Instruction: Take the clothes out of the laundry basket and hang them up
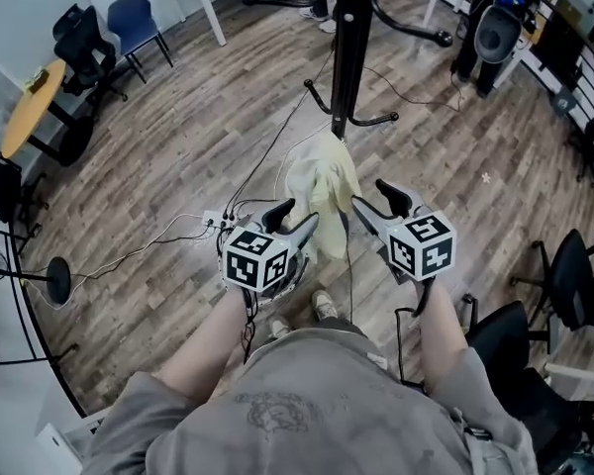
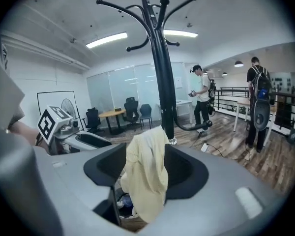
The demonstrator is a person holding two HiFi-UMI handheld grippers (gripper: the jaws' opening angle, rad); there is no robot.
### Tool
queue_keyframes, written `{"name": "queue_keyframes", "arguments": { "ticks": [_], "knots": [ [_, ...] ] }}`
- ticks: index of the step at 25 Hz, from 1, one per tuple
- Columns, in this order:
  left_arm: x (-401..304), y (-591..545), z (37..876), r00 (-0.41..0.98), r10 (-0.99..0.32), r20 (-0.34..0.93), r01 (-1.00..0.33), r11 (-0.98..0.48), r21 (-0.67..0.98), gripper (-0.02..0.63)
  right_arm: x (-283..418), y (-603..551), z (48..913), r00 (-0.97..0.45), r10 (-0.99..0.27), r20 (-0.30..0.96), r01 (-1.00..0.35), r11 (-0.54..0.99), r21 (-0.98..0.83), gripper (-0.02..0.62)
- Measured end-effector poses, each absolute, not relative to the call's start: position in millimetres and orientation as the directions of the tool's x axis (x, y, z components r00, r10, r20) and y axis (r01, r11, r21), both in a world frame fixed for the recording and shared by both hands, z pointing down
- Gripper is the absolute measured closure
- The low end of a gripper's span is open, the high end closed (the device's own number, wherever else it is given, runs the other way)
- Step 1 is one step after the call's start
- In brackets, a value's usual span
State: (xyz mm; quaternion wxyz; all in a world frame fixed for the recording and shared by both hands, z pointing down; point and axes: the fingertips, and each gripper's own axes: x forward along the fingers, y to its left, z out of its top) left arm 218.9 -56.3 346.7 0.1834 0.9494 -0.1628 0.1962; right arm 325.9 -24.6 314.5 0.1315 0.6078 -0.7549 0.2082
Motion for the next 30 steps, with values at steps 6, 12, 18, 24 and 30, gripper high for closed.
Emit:
{"name": "queue_keyframes", "arguments": {
  "ticks": [6,12,18,24,30],
  "knots": [
    [166,-86,287,0.868,-0.384,0.316,-0.467,-0.847,0.253,0.379,298,-33,244,-0.268,-0.909,0.319,-0.963,0.249,-0.099,0.331],
    [114,-100,227,0.826,-0.516,0.227,-0.549,-0.827,0.117,0.379,260,-32,182,-0.352,-0.917,0.185,-0.936,0.349,-0.050,0.330],
    [71,-92,195,0.756,-0.620,0.210,-0.617,-0.782,-0.086,0.379,218,-31,149,-0.435,-0.890,0.136,-0.897,0.441,0.016,0.331],
    [9,-80,198,0.667,-0.711,0.223,-0.720,-0.692,-0.052,0.379,171,-31,156,-0.551,-0.822,0.148,-0.834,0.550,-0.048,0.331],
    [-48,-70,217,0.580,-0.776,0.248,-0.802,-0.597,0.006,0.379,144,-51,190,-0.580,-0.792,0.192,-0.815,0.567,-0.123,0.333]
  ]
}}
